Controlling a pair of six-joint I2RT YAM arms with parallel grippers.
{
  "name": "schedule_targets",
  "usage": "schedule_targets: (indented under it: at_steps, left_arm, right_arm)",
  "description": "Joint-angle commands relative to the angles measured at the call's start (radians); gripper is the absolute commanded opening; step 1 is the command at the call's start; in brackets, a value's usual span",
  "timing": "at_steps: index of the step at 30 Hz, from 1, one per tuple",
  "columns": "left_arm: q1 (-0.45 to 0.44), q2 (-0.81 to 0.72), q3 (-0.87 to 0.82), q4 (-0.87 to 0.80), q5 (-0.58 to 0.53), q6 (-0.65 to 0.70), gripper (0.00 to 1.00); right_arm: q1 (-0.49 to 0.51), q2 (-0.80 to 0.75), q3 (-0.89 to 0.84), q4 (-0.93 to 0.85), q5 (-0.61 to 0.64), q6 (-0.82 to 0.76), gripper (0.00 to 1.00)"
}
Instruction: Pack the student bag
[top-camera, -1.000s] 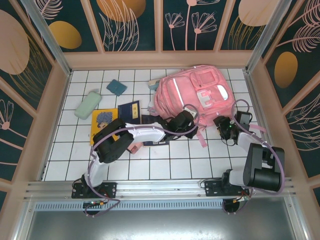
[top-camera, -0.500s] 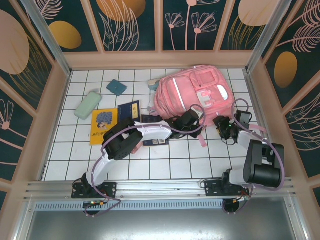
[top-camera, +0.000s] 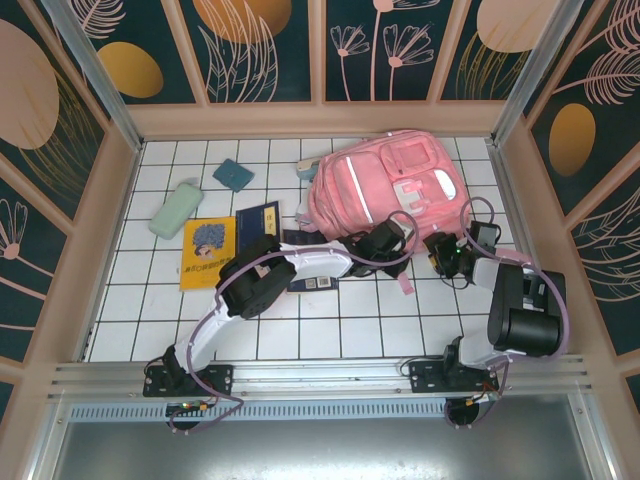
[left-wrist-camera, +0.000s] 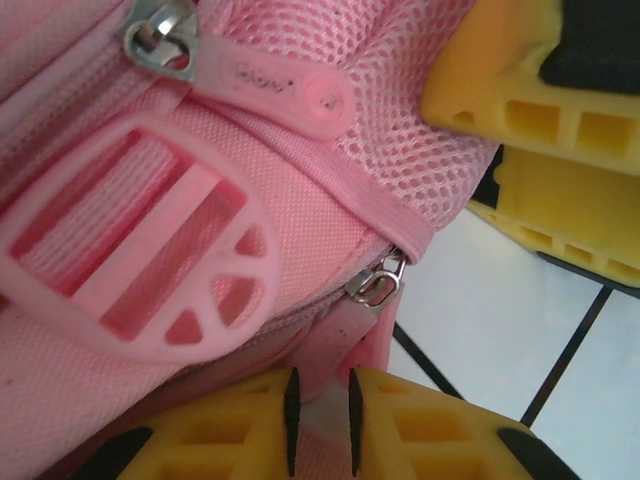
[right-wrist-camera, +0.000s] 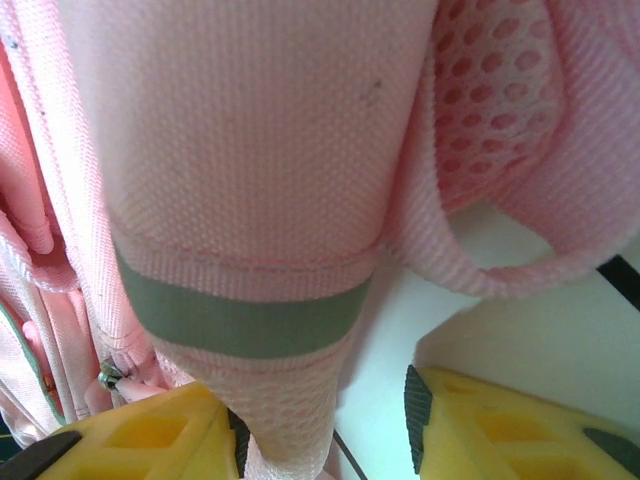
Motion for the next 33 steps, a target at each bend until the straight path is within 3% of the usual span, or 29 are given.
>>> schedule_targets:
  at_steps: [1,9,16,33]
  left_arm:
    - [-0.007,0.04,0.05,-0.031,-0.012,0.027,0.25]
    - [-0.005,0.018,0.057,-0.041,0.031,0.033,0.29]
    - [0.007,-0.015,0.041,-0.044,0.061,0.041,0.3]
    - [0.006,0.133,0.201,-0.178,0.004,0.094,0.32]
  right_arm:
    - [-0.003,0.011,0.018,0.046,-0.034,0.013,0.43]
    - [-0.003,0.02,0.029,0.044,-0.042,0.005,0.29]
    - [-0.004,0.02,0.032,0.032,-0.041,-0.002,0.07]
    - [-0.003,0.029,0.035,0.023,-0.056,0.005,0.05]
